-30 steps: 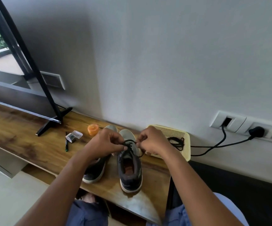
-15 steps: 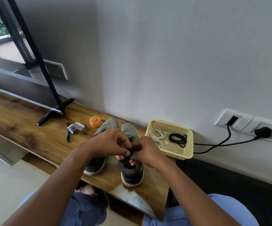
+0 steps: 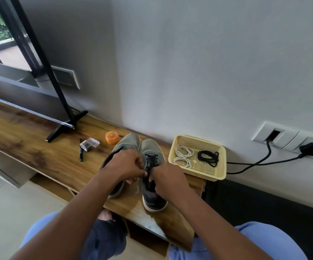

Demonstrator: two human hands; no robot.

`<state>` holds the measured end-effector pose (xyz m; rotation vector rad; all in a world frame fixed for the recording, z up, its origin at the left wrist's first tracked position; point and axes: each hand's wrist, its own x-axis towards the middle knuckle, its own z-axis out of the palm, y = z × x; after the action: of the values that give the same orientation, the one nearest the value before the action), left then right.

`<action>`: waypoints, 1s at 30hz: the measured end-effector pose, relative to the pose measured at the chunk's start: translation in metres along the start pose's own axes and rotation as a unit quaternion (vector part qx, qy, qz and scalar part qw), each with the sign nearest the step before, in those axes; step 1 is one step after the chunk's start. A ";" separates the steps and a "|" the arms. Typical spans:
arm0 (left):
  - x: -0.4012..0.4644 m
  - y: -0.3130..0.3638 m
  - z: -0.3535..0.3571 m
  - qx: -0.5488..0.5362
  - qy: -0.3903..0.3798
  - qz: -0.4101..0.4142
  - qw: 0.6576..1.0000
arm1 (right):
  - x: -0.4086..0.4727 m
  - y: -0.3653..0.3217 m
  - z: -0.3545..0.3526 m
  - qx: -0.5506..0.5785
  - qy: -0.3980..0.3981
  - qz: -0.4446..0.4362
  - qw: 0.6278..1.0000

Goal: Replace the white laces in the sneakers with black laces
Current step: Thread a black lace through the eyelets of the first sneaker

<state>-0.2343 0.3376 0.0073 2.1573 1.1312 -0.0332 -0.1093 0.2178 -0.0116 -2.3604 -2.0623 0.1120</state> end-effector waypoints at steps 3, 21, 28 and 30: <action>0.001 0.005 0.006 0.038 0.027 0.055 0.997 | 0.001 -0.003 0.001 -0.031 -0.053 -0.020 0.998; 0.014 0.005 0.036 0.137 0.133 0.075 0.979 | 0.010 0.027 0.005 0.222 0.129 0.186 0.948; 0.013 0.007 0.039 0.119 0.147 0.069 0.979 | 0.029 0.023 0.023 0.225 0.097 0.237 0.940; 0.013 0.007 0.037 0.119 0.133 0.069 0.982 | 0.029 0.021 0.022 0.206 0.099 0.203 0.952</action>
<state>-0.2104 0.3231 -0.0210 2.5069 1.1691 0.1963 -0.0862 0.2428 -0.0356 -2.3653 -1.2910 0.2635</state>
